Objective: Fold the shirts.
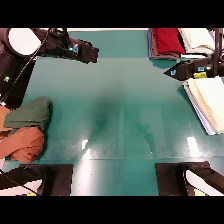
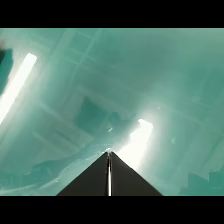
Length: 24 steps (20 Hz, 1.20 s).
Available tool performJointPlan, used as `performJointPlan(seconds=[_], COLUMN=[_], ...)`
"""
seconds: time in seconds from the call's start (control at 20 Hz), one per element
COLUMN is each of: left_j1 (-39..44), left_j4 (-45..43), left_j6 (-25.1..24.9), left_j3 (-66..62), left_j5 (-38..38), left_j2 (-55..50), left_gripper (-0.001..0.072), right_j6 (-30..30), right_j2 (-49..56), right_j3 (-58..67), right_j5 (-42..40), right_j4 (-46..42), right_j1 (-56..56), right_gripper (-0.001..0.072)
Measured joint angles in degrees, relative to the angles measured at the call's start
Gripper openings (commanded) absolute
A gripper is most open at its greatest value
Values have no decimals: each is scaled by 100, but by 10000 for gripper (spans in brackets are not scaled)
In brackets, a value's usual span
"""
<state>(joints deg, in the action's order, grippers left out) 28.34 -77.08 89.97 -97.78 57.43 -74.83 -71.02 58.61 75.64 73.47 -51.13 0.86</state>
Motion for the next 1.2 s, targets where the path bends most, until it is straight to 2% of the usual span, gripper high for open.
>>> performJointPlan(seconds=[0.8, 0.95, 1.15, 1.2], left_j1=[-83, -544, -1659, -1954], left_j4=[-61, -645, -1163, -1331], left_j6=[-15, 2, 20, 13], left_j3=[-7, 94, 1082, 1480], left_j5=[-37, 557, 1202, 1340], left_j2=[74, 385, 1193, 1405], left_gripper=[26, 25, 27, 139], right_j6=[0, 0, 0, 0], right_j2=[0, 0, 0, 0], right_j3=[0, 0, 0, 0], right_j5=[11, 17, 46, 50], right_j4=[2, 0, -2, 0], right_j1=[0, 0, 0, 0], right_gripper=[16, 16, 16, 16])
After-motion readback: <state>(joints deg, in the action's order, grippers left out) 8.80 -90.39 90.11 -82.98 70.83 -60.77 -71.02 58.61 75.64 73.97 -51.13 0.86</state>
